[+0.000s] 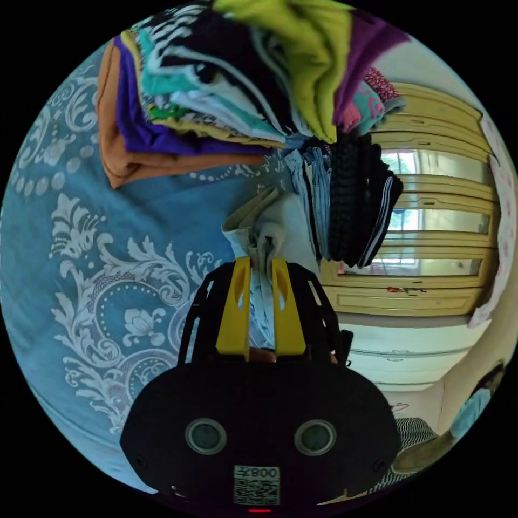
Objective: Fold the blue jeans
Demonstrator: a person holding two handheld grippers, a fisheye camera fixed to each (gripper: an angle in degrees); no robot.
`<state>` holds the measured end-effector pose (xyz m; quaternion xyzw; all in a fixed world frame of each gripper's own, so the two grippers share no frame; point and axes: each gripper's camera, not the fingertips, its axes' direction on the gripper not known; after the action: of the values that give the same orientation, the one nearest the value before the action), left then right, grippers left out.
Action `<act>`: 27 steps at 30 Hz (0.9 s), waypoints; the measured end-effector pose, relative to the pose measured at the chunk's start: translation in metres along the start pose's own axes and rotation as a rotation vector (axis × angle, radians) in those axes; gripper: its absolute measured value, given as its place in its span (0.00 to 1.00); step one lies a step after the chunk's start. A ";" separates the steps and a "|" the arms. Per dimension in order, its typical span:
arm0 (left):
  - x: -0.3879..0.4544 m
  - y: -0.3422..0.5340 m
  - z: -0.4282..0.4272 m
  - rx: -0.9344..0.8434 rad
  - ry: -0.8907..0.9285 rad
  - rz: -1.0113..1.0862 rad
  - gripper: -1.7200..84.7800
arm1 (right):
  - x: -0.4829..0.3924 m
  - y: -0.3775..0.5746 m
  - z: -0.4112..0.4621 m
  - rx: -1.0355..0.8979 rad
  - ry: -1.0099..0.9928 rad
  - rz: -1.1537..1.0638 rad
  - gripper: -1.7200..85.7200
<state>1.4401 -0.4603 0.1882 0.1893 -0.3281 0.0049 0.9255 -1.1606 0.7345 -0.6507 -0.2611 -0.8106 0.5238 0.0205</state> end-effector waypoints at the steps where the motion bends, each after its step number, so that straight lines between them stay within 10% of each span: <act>1: 0.002 -0.016 -0.001 0.013 0.047 0.005 0.10 | 0.025 0.005 0.011 -0.024 -0.025 0.018 0.04; 27: 0.298 -0.224 -0.136 0.146 -0.014 0.051 0.09 | 0.261 -0.004 0.018 0.021 -0.111 0.077 0.07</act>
<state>1.7860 -0.6539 0.1947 0.2477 -0.3380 0.0512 0.9065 -1.3930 0.8343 -0.7176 -0.2625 -0.7942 0.5464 -0.0421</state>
